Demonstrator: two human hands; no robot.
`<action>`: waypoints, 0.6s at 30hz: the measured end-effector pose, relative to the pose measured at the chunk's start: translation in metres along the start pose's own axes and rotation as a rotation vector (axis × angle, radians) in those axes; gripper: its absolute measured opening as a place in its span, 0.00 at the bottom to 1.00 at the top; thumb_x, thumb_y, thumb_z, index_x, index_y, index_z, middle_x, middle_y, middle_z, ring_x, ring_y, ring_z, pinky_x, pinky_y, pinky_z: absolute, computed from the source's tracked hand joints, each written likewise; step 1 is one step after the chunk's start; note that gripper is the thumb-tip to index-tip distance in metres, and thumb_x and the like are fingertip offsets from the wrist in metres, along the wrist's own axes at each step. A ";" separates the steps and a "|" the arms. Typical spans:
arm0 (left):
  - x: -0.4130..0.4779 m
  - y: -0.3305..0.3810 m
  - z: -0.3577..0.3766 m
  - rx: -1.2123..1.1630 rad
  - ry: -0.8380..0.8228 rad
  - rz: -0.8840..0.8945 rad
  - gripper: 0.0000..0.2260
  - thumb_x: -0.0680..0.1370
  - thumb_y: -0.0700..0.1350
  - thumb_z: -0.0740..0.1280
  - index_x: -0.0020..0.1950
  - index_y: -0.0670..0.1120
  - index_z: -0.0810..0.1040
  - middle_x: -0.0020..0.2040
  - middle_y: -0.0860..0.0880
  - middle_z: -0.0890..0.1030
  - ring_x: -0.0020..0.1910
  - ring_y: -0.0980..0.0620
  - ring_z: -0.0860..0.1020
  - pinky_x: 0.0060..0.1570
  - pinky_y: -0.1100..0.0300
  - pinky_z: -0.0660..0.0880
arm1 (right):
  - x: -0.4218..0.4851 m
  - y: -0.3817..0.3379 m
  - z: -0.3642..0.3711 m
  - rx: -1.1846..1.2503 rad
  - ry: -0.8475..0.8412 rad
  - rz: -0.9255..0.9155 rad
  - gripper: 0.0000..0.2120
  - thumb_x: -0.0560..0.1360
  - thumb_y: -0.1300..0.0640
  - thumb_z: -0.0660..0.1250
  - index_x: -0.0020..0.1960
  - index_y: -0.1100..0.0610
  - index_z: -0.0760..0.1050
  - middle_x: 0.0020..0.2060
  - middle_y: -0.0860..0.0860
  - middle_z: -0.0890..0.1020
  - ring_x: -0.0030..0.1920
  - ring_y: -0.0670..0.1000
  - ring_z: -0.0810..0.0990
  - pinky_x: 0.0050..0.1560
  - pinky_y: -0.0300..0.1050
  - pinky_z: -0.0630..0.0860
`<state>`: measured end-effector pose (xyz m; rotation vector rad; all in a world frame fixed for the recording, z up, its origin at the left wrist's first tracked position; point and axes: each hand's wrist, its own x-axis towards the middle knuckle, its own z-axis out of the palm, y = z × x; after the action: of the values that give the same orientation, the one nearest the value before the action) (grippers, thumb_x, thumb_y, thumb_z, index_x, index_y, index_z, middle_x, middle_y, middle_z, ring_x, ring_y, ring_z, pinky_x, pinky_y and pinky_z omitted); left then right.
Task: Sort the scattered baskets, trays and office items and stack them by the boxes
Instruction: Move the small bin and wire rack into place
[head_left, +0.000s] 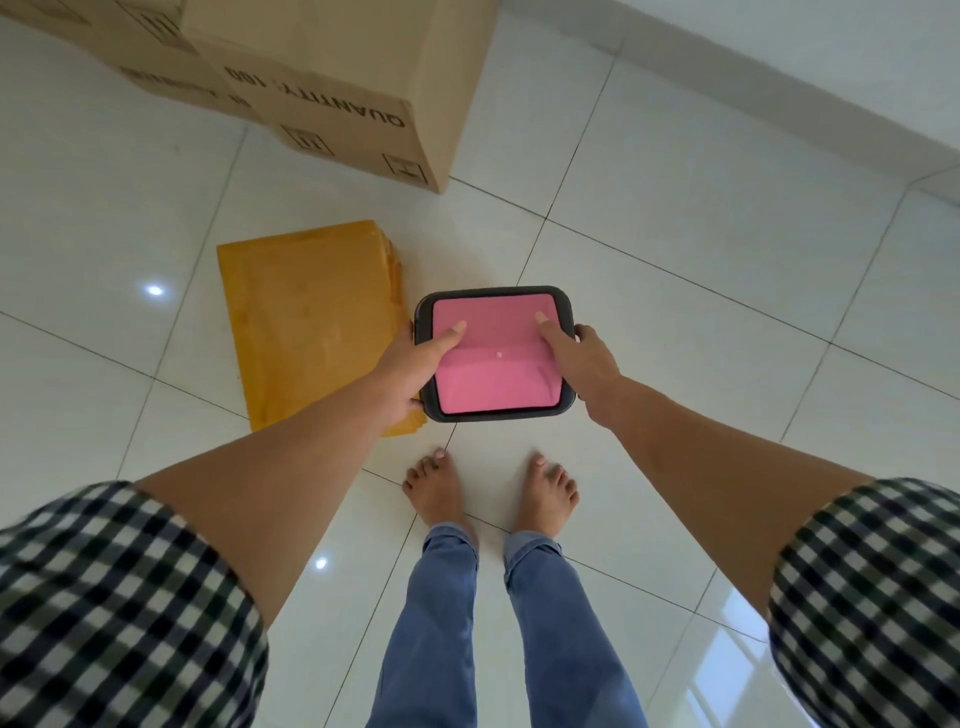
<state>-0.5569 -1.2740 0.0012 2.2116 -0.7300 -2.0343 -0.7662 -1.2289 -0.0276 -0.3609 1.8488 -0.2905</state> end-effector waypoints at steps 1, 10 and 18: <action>0.006 0.001 -0.001 0.001 0.004 0.006 0.24 0.75 0.62 0.72 0.65 0.60 0.65 0.55 0.57 0.78 0.51 0.53 0.79 0.55 0.43 0.77 | 0.005 -0.002 0.003 -0.001 0.000 -0.009 0.36 0.75 0.30 0.64 0.74 0.52 0.66 0.56 0.49 0.75 0.59 0.55 0.75 0.58 0.52 0.74; 0.037 0.012 -0.013 0.027 0.023 0.080 0.24 0.75 0.62 0.72 0.67 0.61 0.68 0.58 0.56 0.79 0.54 0.53 0.78 0.53 0.46 0.77 | 0.033 -0.021 0.021 0.002 -0.039 -0.079 0.37 0.75 0.31 0.65 0.74 0.53 0.64 0.58 0.49 0.75 0.60 0.55 0.76 0.59 0.52 0.74; 0.056 0.021 -0.022 0.058 0.032 0.127 0.31 0.73 0.62 0.74 0.73 0.59 0.67 0.60 0.57 0.78 0.56 0.54 0.77 0.56 0.42 0.76 | 0.046 -0.041 0.030 -0.002 -0.052 -0.130 0.40 0.74 0.30 0.65 0.76 0.52 0.63 0.64 0.52 0.75 0.62 0.57 0.75 0.63 0.56 0.75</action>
<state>-0.5409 -1.3193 -0.0410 2.1612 -0.9124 -1.9382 -0.7461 -1.2850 -0.0618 -0.4862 1.7780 -0.3648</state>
